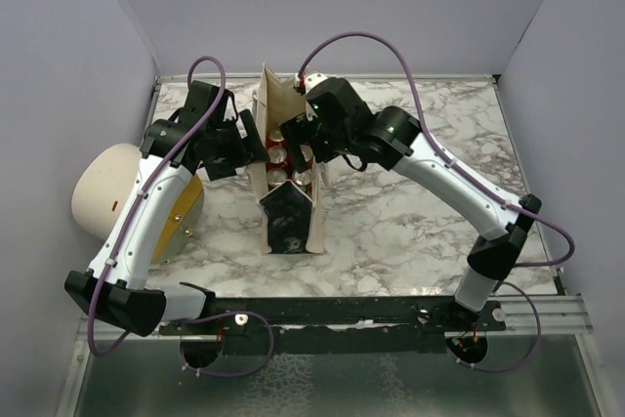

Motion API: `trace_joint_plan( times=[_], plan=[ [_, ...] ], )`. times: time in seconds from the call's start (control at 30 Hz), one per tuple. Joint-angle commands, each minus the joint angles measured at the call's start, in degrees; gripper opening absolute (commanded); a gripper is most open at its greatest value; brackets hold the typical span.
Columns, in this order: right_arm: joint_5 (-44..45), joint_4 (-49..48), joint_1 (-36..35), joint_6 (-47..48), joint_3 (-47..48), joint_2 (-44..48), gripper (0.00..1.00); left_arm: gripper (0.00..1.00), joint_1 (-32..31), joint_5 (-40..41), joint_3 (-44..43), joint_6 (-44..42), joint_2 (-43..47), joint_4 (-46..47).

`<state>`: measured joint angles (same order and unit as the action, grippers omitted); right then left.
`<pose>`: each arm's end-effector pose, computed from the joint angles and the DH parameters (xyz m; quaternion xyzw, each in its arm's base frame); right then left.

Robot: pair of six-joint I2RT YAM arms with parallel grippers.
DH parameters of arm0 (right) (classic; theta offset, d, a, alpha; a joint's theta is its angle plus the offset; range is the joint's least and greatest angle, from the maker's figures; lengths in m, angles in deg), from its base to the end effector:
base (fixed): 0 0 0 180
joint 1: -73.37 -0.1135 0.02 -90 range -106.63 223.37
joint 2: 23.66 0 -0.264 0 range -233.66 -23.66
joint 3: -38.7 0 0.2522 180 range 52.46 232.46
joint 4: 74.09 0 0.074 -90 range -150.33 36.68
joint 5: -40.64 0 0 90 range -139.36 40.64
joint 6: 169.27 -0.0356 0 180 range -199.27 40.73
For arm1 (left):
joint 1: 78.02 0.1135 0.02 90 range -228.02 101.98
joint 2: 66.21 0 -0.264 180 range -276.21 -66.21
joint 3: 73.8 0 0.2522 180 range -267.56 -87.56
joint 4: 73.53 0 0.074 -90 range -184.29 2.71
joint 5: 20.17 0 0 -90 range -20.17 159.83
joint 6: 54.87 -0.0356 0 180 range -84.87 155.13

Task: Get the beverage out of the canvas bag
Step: Move the canvas bag to the center of the board, then adjust the canvas bag at the center of the board.

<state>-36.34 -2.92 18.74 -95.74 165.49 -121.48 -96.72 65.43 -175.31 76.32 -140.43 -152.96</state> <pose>0.2132 0.2865 0.4242 -0.2535 0.8735 0.1497 0.3878 0.2260 -0.0794 0.3967 -0.1721 0.9295 -0.1933 0.2628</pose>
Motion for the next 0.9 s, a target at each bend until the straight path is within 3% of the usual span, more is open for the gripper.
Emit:
trace_joint_plan(
  times=[0.0, 0.2, 0.27, 0.4, 0.5, 0.57, 0.87],
  plan=[
    [0.83, 3.42, 1.19, -1.13, 4.53, -4.06, 0.95, 0.82, 0.41, 2.45, -1.33, -3.13, -1.30, 3.38],
    [-4.11, -0.13, 1.37, 1.47, -6.11, 2.08, 0.59, 0.61, 0.55, 4.55, -5.14, -7.08, -6.83, 7.15],
    [-5.87, -1.36, 1.37, 1.67, -11.45, 5.10, 0.41, 0.53, 0.67, 5.60, -8.39, -8.81, -9.59, 5.88],
    [-20.62, -5.28, 0.98, 9.81, -18.47, 10.21, 0.14, 0.27, 0.79, 5.89, -11.43, -9.52, -12.77, 4.99],
    [-26.32, -8.59, 0.21, 11.50, -20.55, 13.56, 0.09, 0.08, 0.85, 4.05, -11.01, -9.92, -13.48, 7.90],
    [-29.67, -10.76, -0.17, 11.51, -20.88, 14.62, 0.09, 0.03, 0.83, 2.45, -11.80, -10.29, -14.43, 10.75],
    [-34.65, -18.82, -1.56, 6.71, -22.34, 12.24, 0.11, 0.00, 0.77, -15.12, -16.22, -7.80, -20.67, 27.54]
  ],
)
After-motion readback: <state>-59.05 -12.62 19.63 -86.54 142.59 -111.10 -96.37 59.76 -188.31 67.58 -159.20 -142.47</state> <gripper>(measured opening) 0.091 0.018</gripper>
